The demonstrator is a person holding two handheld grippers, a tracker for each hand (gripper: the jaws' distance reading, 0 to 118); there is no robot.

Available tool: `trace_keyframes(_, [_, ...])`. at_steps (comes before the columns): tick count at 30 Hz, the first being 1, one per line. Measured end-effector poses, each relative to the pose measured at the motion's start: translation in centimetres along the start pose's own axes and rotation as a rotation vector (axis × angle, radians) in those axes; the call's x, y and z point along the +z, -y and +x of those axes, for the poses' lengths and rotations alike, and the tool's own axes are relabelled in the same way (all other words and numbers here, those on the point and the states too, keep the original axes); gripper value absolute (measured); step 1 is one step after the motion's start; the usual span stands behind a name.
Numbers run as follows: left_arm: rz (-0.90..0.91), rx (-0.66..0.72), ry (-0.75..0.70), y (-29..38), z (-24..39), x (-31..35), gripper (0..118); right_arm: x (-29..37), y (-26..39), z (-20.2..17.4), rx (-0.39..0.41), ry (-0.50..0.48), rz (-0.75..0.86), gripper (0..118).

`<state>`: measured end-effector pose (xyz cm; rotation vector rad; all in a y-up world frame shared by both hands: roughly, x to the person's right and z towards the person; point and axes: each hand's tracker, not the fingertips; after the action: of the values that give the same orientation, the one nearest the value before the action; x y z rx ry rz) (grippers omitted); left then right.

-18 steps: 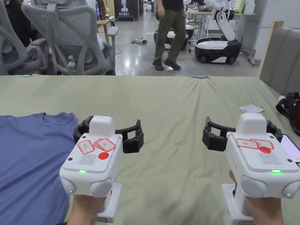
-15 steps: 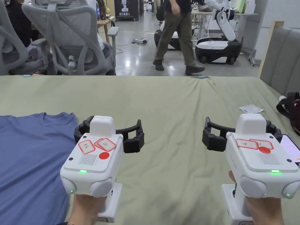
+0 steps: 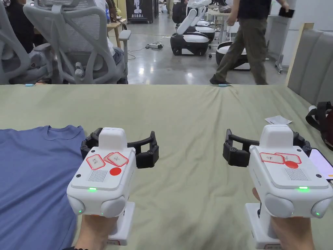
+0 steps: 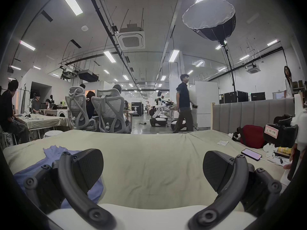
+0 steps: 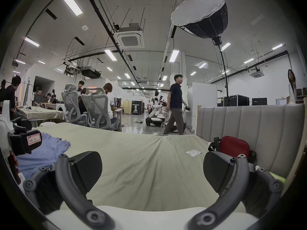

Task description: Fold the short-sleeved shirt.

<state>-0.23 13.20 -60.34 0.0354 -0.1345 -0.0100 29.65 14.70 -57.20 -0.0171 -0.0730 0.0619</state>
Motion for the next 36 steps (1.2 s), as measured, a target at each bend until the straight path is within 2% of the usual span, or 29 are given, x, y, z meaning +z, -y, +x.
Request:
trace_keyframes(33, [-0.024, -0.021, -0.001, -0.13, 0.11, -0.02, 118, -0.1, -0.1, 0.13, -0.006, 0.006, -0.02, 118])
trace_keyframes(34, [-0.026, -0.015, -0.003, -0.17, 0.09, 0.02, 117, -0.06, -0.12, 0.16, -0.008, 0.001, -0.021, 118])
trace_keyframes(35, [-0.027, -0.002, 0.009, -0.19, -0.01, 0.1, 105, 0.0, -0.15, 0.18, -0.011, -0.002, -0.024, 116])
trace_keyframes(36, [-0.022, 0.01, 0.025, -0.27, -0.08, 0.21, 84, 0.07, -0.19, 0.18, -0.013, -0.004, -0.025, 105])
